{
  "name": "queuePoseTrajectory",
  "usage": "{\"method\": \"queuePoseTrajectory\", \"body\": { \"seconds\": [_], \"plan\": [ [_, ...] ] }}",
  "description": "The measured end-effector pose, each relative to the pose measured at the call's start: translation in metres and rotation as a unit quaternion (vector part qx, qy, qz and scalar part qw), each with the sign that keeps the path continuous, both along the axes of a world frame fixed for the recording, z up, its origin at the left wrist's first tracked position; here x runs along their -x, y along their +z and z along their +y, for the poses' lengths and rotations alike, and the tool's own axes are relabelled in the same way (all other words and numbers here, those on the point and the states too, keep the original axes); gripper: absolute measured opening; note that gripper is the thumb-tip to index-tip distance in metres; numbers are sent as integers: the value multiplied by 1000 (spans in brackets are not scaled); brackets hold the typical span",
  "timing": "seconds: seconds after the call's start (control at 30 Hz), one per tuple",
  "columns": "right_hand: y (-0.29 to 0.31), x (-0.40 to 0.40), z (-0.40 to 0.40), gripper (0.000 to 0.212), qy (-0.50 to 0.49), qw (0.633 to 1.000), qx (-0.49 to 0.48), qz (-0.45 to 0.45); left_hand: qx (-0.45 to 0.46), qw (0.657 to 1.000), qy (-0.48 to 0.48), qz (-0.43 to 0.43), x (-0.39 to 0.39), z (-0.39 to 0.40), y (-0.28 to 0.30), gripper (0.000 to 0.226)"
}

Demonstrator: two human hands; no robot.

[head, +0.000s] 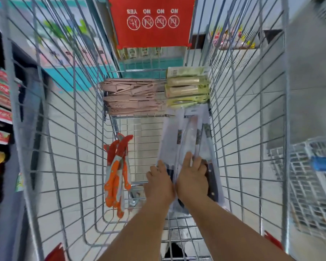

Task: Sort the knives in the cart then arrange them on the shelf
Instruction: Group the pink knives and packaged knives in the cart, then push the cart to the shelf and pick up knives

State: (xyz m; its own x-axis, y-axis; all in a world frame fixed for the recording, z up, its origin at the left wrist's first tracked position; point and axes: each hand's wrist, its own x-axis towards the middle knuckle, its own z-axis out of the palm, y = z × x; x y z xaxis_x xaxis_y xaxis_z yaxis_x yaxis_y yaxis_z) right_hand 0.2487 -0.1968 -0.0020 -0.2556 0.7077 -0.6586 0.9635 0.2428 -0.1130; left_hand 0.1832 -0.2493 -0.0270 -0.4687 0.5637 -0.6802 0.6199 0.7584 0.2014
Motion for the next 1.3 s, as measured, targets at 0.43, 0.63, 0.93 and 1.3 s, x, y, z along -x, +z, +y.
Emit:
{"method": "queuePoseTrajectory", "body": {
  "seconds": [0.43,0.63,0.93,1.3],
  "plan": [
    [-6,0,-3,109,-77,997,-18,11,-4,981,163,-101,30,-10,1,83],
    [10,-6,-14,93,-135,987,46,73,-21,977,169,-127,38,-17,19,29],
    [60,4,-31,68,-179,974,14,140,-54,960,243,-129,43,-34,76,34],
    [158,15,-34,20,-187,935,-8,301,-153,943,280,-93,56,-45,196,43]
  ]
}}
